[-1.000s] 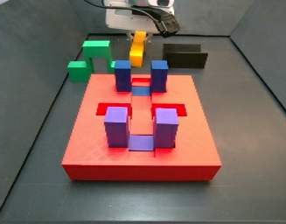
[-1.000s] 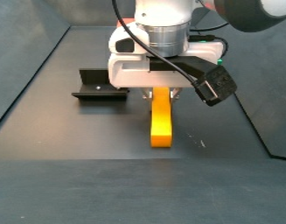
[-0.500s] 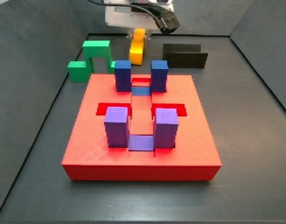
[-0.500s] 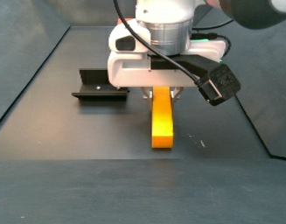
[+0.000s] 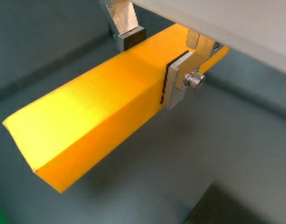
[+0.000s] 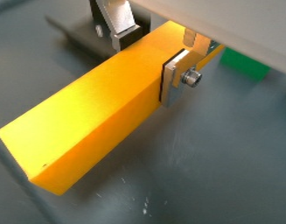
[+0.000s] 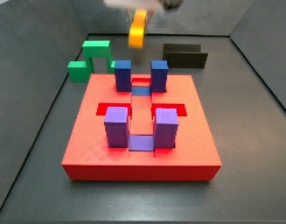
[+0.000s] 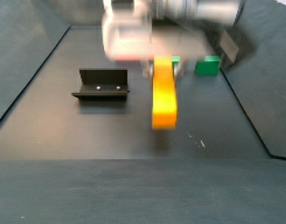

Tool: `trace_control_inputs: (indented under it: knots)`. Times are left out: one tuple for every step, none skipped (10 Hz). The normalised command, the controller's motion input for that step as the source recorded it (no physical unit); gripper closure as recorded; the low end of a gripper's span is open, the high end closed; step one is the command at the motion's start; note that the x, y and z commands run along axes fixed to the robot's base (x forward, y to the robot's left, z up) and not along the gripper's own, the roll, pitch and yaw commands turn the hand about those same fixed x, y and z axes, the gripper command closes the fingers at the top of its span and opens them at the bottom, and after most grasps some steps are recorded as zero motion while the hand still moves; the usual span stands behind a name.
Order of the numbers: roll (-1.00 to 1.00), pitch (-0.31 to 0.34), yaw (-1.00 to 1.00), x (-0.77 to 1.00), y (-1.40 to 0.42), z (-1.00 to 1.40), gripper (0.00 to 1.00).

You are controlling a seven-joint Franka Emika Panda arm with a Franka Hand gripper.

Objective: Pick up the yellow object. Move up. Move to above the board. Insert the yellow object.
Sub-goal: Move to above the board.

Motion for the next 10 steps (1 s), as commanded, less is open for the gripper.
trace_control_inputs:
  knots:
    - [0.0,0.024,0.0,-0.03,-0.01,1.4,1.0]
    - [0.01,-0.004,0.0,-0.01,0.0,1.4,1.0]
    - [0.0,0.048,0.0,0.0,0.0,1.4,1.0]
    - [0.0,0.058,0.0,0.0,0.0,1.4,1.0]
    - [0.0,0.054,0.0,0.0,0.0,1.4,1.0]
    - [0.0,0.065,0.0,0.04,0.01,0.82,1.0]
    - [0.0,0.073,-0.01,0.04,0.01,0.44,1.0]
    - [0.0,0.064,0.0,0.05,0.01,0.22,1.0]
    - [-0.02,0.101,0.15,0.02,-1.4,0.18,1.0]
    - [-0.02,0.1,0.15,0.02,-1.4,0.17,1.0]
